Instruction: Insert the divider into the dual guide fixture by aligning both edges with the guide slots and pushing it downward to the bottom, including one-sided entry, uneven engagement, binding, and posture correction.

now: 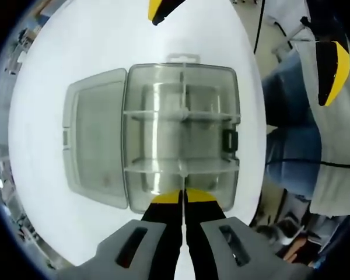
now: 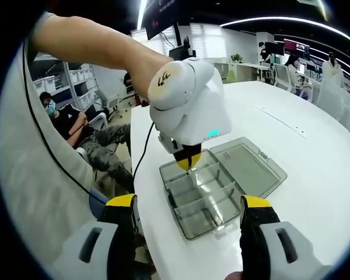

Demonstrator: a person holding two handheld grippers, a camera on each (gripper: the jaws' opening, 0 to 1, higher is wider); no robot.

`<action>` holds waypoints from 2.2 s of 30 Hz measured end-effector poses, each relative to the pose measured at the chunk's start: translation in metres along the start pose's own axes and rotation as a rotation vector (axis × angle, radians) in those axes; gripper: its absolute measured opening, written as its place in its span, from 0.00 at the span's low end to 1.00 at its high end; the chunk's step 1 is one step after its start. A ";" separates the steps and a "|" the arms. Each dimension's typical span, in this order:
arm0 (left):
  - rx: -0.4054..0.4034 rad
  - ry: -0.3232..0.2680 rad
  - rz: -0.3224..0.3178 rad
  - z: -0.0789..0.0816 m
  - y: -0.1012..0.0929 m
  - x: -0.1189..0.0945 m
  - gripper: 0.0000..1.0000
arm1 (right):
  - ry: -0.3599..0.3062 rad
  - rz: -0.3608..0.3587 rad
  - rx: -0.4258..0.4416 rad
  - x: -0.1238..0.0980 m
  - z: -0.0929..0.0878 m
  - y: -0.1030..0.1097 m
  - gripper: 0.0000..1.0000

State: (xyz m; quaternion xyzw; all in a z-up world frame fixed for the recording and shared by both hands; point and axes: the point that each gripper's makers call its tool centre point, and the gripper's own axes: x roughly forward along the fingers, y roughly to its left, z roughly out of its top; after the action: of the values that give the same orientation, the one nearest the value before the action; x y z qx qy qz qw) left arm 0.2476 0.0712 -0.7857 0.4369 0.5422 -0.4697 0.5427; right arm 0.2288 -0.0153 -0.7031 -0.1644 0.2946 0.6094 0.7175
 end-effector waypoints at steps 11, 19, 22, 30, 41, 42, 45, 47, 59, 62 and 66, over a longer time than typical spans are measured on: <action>0.002 0.013 -0.001 -0.001 0.000 0.000 0.00 | 0.002 -0.003 -0.002 -0.003 -0.001 0.001 0.69; -0.019 -0.004 0.004 -0.001 0.002 0.000 0.00 | 0.001 -0.004 -0.004 -0.003 -0.001 0.001 0.69; -0.021 -0.003 0.014 -0.001 0.001 0.000 0.00 | 0.001 -0.004 -0.005 -0.004 -0.001 0.001 0.69; -0.019 0.003 0.017 -0.001 0.001 0.001 0.00 | 0.002 -0.011 -0.008 -0.009 -0.001 -0.002 0.69; -0.019 -0.010 0.010 -0.001 0.002 0.001 0.00 | 0.003 -0.016 -0.006 -0.012 -0.004 -0.005 0.69; -0.024 -0.011 0.011 -0.001 0.002 0.002 0.00 | 0.002 -0.017 -0.006 -0.013 -0.004 -0.006 0.69; -0.022 -0.006 0.018 -0.001 0.001 0.002 0.00 | 0.002 -0.018 -0.005 -0.013 -0.004 -0.006 0.69; -0.020 -0.005 0.020 -0.001 0.001 0.002 0.00 | 0.004 -0.018 -0.006 -0.013 -0.005 -0.006 0.69; -0.011 -0.005 0.029 -0.001 0.000 0.003 0.00 | 0.001 -0.020 0.003 -0.013 -0.006 -0.005 0.69; -0.007 -0.014 0.027 -0.001 0.001 0.002 0.00 | 0.003 -0.018 0.001 -0.012 -0.007 -0.004 0.69; -0.017 -0.022 0.029 -0.001 0.002 0.003 0.00 | 0.003 -0.020 0.002 -0.013 -0.007 -0.004 0.69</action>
State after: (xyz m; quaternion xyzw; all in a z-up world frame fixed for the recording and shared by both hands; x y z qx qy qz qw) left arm 0.2491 0.0720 -0.7887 0.4347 0.5338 -0.4618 0.5593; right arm 0.2301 -0.0302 -0.7009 -0.1677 0.2947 0.6018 0.7231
